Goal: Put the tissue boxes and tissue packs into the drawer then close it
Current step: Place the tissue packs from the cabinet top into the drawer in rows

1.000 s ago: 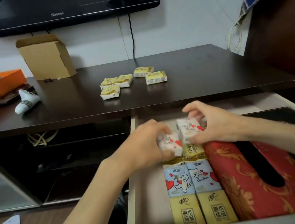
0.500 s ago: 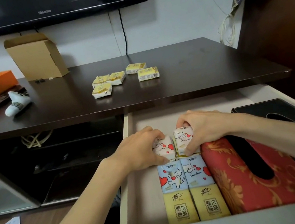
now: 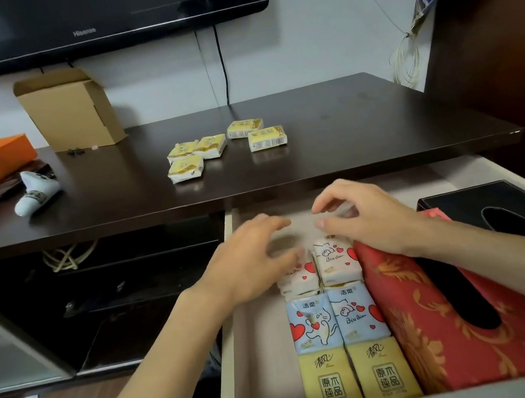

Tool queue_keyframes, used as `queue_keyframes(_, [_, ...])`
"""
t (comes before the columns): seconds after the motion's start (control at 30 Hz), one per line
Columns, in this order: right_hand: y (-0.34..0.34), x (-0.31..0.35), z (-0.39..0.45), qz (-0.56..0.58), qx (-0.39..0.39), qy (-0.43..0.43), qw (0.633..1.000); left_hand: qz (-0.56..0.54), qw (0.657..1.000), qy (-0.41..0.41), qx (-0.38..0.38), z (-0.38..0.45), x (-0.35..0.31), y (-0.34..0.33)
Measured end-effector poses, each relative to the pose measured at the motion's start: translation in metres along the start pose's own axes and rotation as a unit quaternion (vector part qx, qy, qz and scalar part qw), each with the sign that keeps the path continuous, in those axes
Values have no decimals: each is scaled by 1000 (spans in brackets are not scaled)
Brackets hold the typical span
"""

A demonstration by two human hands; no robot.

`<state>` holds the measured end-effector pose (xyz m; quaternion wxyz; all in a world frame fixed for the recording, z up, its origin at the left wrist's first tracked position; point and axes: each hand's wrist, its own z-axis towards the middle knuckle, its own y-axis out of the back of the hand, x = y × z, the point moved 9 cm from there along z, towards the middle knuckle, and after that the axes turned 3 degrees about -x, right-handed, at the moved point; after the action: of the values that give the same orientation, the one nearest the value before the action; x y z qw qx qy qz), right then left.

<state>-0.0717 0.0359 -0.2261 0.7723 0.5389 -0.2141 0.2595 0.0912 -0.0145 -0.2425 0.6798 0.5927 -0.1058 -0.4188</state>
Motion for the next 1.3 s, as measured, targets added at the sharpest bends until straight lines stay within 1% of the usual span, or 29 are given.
queue_keyframes(0.03, [6, 5, 3, 17, -32, 25, 999, -11, 999, -3, -53, 2, 2, 16])
queue_keyframes(0.07, [12, 10, 9, 11, -51, 49, 997, -27, 993, -4, -112, 3, 5, 33])
queue_keyframes(0.13, [17, 21, 29, -31, -66, 85, 994, -62, 972, 9, -225, 5, 18, 64])
queue_keyframes(0.2, [19, 29, 57, -71, -73, 91, 991, -65, 953, 43, -294, 11, 37, 81])
queue_keyframes(0.23, [17, 30, 74, -89, -75, 83, 990, -47, 949, 62, -307, 17, 47, 85])
queue_keyframes(0.27, [14, 30, 89, -107, -73, 70, 989, -22, 949, 77, -305, 24, 57, 86])
queue_keyframes(0.33, [1, 25, 118, -143, -58, 38, 987, 20, 957, 91, -275, 38, 73, 82])
queue_keyframes(0.43, [-17, 12, 149, -187, -31, -7, 982, 19, 964, 118, -237, 52, 95, 75])
queue_keyframes(0.5, [-22, 0, 164, -197, -18, -42, 979, 41, 962, 150, -226, 58, 105, 70])
queue_keyframes(0.6, [-28, -12, 176, -174, 20, -74, 982, 98, 954, 176, -220, 64, 105, 66])
queue_keyframes(0.67, [-27, -15, 176, -160, 15, -72, 984, 117, 951, 181, -222, 64, 102, 66])
queue_keyframes(0.77, [-18, -12, 172, -152, -39, -51, 986, 100, 954, 166, -227, 61, 97, 68])
queue_keyframes(0.83, [-14, -7, 168, -140, -59, -34, 988, 87, 960, 142, -225, 59, 91, 71])
queue_keyframes(0.97, [-13, 1, 162, -93, -69, -13, 993, 80, 970, 102, -206, 59, 81, 75])
queue_keyframes(1.13, [-13, 3, 156, -33, -79, -30, 996, 53, 978, 82, -183, 57, 78, 75])
queue_keyframes(1.23, [-14, 5, 154, -30, -72, -27, 997, 68, 976, 84, -191, 51, 80, 76])
queue_keyframes(1.3, [-17, 4, 155, -12, -56, -26, 998, 44, 979, 98, -172, 49, 87, 73])
